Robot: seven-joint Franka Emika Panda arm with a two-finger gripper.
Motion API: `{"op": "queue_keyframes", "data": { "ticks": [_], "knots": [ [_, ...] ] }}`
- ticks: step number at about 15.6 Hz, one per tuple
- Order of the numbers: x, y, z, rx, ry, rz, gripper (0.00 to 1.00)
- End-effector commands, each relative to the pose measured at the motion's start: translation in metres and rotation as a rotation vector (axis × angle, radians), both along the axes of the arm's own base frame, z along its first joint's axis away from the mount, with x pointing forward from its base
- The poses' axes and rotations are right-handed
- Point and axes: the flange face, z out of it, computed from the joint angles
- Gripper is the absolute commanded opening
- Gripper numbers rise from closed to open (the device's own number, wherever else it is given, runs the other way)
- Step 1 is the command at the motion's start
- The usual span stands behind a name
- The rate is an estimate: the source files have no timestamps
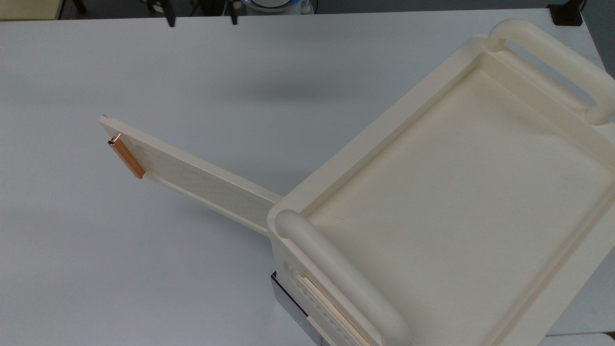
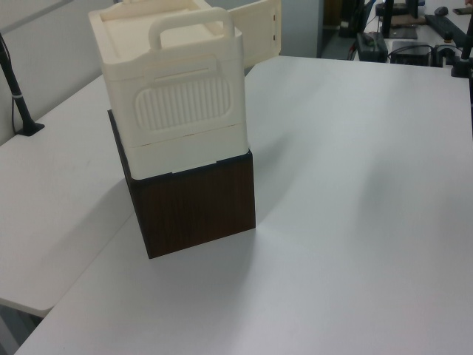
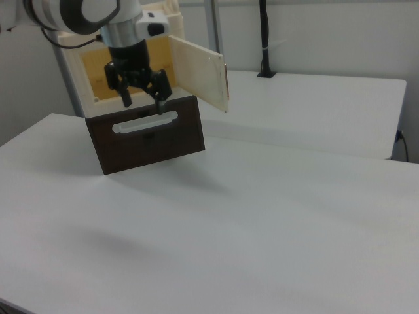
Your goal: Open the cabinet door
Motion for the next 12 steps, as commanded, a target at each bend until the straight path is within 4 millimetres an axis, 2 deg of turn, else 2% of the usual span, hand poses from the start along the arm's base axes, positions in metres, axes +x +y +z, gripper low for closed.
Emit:
{"op": "queue_keyframes", "data": {
  "ticks": [1,7,12],
  "knots": [
    [-0.0027,0.0242,-0.014,-0.034,0.023,0.032,1.0],
    [-0.0036,0.0153,-0.0139,-0.056,0.029,0.031,1.0],
    [-0.0057,0.0179,-0.0103,-0.054,0.023,0.014,1.0]
  ]
}}
